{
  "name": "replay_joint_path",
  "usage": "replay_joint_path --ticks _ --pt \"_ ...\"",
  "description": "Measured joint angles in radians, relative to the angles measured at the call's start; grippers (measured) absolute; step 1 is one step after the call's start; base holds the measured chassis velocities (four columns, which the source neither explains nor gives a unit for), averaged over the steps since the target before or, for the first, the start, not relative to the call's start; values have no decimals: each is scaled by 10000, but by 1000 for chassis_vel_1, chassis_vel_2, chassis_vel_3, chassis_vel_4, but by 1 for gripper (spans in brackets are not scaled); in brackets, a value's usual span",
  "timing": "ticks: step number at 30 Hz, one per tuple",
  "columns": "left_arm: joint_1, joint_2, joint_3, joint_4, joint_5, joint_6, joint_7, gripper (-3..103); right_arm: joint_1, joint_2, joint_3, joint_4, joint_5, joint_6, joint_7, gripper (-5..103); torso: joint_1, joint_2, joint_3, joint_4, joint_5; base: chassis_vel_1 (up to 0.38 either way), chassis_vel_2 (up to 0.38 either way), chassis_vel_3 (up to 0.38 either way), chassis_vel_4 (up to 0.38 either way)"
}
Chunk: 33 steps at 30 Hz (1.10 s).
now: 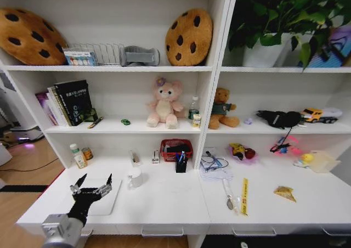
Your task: Organize the objects on the table.
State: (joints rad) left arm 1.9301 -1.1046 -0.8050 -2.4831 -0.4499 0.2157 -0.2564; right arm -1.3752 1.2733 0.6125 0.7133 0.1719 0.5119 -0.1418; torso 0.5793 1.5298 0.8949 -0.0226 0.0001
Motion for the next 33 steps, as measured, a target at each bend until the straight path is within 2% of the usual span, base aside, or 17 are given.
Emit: replay_joint_path --ticks 9,10,12,13,15,21,23,25,26,28,29,31,33 --pt "0 0 0 0 0 0 1 100 584 78 -95 -724 -145 19 72 26 0 1 -1 1 -2 0 0 0 0" --pt "0 -1 0 0 0 0 0 100 819 105 -109 -1049 -218 116 73 26 -1 1 -1 1 -2 0 0 0 0" --pt "0 0 0 0 0 -1 1 100 1935 213 -71 -2368 -647 760 68 26 0 0 -1 1 0 0 0 0 0" --pt "0 0 0 0 0 -1 1 100 1935 213 -71 -2368 -647 760 68 26 0 0 -1 1 0 0 0 0 0" --pt "0 0 0 0 0 -1 1 100 2846 390 64 -3495 -1054 1018 83 26 0 1 -2 2 0 0 0 0 0" --pt "0 0 0 0 0 -2 0 100 3287 659 213 -3863 -1470 874 -41 26 0 2 -3 1 -2 0 0 0 0" --pt "0 0 0 0 0 -2 1 100 3299 662 220 -3864 -1470 821 -40 23 -1 2 -3 1 -3 0 0 0 0" --pt "0 0 0 0 0 -2 1 100 3284 649 221 -3850 -1466 755 -87 33 0 2 -2 0 -1 0 0 0 0" --pt "0 0 0 0 0 -2 1 100 3284 649 221 -3850 -1466 755 -87 33 0 2 -2 0 -1 0 0 0 0" --pt "0 0 0 0 1 -2 1 100 3270 642 224 -3841 -1435 714 -89 44 0 3 -3 1 -2 0 0 0 0" --pt "0 0 0 0 1 -2 1 100 3270 642 224 -3841 -1435 714 -89 44 0 3 -3 1 -2 0 0 0 0" --pt "0 0 0 0 0 -2 1 100 3226 657 235 -3799 -1412 709 -58 54 -1 2 -3 0 -1 0 0 0 0" --pt "0 0 0 0 0 -2 0 100 3206 660 237 -3780 -1401 710 -49 54 -1 3 -3 0 -1 0 0 0 0"
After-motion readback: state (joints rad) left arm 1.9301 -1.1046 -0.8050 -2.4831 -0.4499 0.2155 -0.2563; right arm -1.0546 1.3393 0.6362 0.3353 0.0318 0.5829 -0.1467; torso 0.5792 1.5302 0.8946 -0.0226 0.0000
